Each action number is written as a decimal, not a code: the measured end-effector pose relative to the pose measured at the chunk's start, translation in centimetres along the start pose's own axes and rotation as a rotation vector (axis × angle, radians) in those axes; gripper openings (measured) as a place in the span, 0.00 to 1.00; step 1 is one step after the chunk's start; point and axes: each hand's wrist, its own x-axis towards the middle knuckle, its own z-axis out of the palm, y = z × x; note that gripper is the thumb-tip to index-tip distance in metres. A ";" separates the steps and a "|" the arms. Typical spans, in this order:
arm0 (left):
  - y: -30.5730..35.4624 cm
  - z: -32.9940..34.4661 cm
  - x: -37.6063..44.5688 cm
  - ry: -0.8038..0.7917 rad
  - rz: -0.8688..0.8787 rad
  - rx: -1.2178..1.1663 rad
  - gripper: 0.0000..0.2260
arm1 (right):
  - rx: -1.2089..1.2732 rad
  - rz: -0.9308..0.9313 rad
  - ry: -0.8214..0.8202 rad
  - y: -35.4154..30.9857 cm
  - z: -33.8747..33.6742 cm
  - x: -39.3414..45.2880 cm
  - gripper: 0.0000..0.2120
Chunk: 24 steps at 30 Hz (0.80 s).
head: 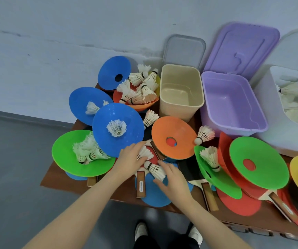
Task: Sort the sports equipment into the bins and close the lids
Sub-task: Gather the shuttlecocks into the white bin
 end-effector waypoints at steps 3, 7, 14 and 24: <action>0.2 -0.8 -0.7 0.122 0.053 -0.093 0.23 | -0.031 -0.108 0.095 -0.3 -0.7 0.0 0.22; 1.6 -2.5 -0.1 0.255 0.105 -0.203 0.24 | -0.014 -0.242 0.264 -1.3 -3.2 0.5 0.17; 7.8 -5.1 4.2 0.351 0.230 -0.207 0.24 | 0.012 -0.269 0.459 -0.4 -10.2 2.8 0.16; 20.6 -3.8 11.6 0.357 0.448 -0.101 0.25 | 0.050 -0.182 0.627 6.8 -22.1 4.0 0.16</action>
